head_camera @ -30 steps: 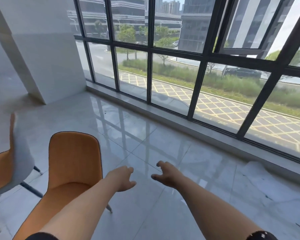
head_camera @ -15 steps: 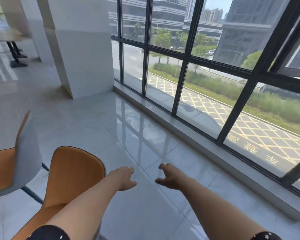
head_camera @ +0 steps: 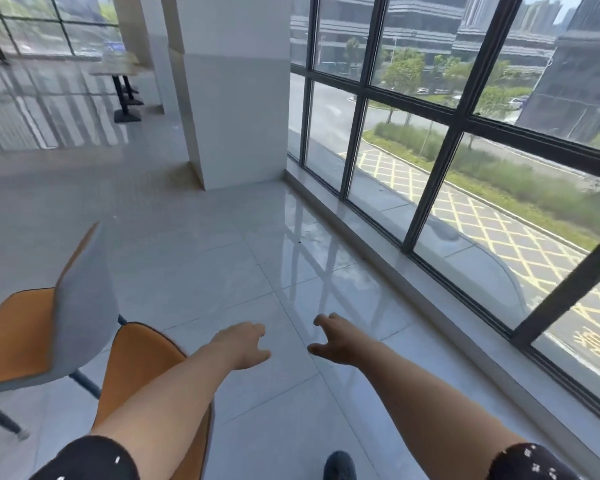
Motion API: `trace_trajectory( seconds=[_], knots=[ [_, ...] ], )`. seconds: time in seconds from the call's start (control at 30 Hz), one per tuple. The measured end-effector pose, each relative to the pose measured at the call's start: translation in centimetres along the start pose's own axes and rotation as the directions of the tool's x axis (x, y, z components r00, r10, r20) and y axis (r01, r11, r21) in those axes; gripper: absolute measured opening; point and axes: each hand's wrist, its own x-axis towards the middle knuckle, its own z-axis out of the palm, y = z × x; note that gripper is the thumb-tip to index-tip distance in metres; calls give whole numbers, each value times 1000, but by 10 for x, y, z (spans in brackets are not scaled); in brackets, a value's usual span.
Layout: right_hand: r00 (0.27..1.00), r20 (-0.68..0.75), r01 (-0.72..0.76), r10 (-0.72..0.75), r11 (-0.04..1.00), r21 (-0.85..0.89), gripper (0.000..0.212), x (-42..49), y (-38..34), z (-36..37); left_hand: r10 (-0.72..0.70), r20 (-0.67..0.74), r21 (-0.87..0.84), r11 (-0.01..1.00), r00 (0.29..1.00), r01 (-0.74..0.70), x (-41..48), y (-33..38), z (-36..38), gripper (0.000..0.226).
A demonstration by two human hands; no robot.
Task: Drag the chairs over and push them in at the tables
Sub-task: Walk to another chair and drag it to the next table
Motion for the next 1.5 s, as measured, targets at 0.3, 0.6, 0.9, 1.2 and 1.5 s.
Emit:
trace_trajectory(
  seconds=[0.3,0.6,0.9,1.2,1.5],
  knots=[
    [975,98,209,-200,973,-100,67,164,25,-66,-216,-41,-120,970,976,210,94,-10,-54,65],
    [847,253,498,-468,865,-68,67,272,-58,-60,-514,-55,-332,818,856,470,96,-57,-55,62],
    [579,468,796,-668,587,-148,69,334,-203,-24,-773,-34,-518,556,633,650,54,-151,-38,56],
    [263,619,964,-740,170,-207,67,343,-325,8,-919,-4,-643,305,395,702,5,-198,-27,60],
    [-37,755,979,-655,-177,-105,67,326,-398,42,-989,91,-726,16,119,688,-28,-190,-1,65]
  ],
)
